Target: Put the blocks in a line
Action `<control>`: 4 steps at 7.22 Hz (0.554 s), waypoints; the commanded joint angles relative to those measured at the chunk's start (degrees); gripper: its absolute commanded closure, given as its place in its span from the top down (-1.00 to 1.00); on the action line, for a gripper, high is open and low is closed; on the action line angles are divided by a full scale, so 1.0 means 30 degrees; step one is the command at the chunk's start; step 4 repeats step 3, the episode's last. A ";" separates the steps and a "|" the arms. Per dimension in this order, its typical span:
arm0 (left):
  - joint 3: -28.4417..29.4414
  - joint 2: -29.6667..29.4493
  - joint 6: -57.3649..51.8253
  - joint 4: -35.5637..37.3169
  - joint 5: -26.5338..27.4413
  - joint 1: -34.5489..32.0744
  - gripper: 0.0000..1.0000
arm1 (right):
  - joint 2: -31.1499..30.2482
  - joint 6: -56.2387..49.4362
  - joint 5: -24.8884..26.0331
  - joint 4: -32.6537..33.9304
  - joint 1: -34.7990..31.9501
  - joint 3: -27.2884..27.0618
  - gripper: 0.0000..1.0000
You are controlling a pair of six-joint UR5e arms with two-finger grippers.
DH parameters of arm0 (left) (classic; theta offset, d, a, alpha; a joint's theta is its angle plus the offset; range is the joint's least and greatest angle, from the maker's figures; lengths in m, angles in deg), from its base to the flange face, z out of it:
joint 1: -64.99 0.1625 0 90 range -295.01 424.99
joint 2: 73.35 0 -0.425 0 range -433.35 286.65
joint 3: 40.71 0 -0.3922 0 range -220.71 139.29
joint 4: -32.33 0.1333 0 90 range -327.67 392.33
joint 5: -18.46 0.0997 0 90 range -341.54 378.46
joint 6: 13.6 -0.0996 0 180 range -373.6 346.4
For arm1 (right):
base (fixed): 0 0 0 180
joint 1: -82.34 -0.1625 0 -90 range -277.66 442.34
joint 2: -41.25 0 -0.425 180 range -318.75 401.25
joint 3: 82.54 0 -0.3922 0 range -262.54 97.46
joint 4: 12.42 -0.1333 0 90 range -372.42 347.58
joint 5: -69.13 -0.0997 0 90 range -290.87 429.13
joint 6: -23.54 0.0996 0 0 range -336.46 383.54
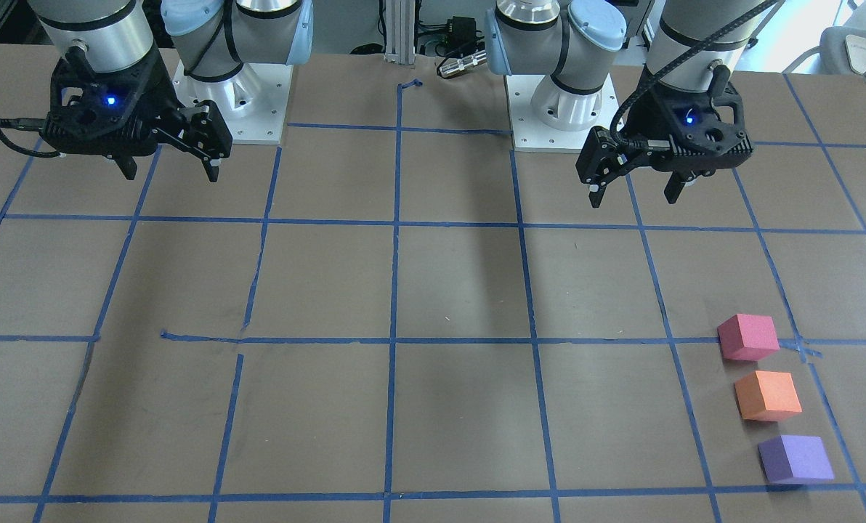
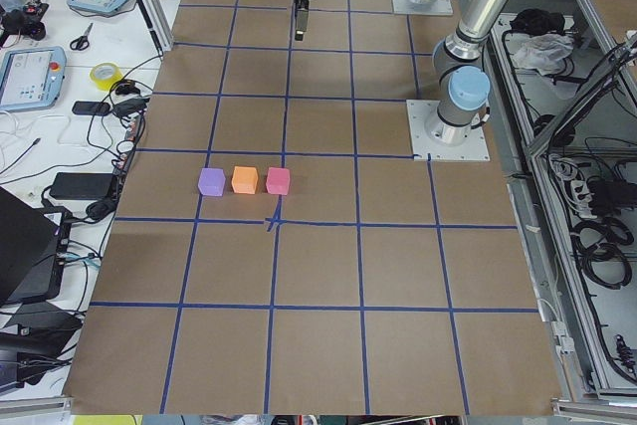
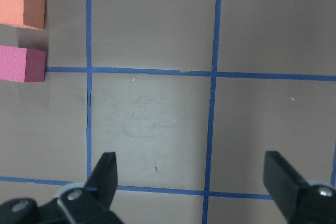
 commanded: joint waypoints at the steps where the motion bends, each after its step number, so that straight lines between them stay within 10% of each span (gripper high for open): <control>1: -0.0048 0.0062 -0.0001 -0.0017 0.0028 0.0020 1.00 | 0.0000 0.0000 0.0000 0.0022 0.0000 -0.0001 1.00; 4: -0.0107 0.0033 -0.0001 -0.0046 0.0028 0.0020 1.00 | 0.0000 0.0000 -0.0029 0.0110 0.0000 -0.0001 1.00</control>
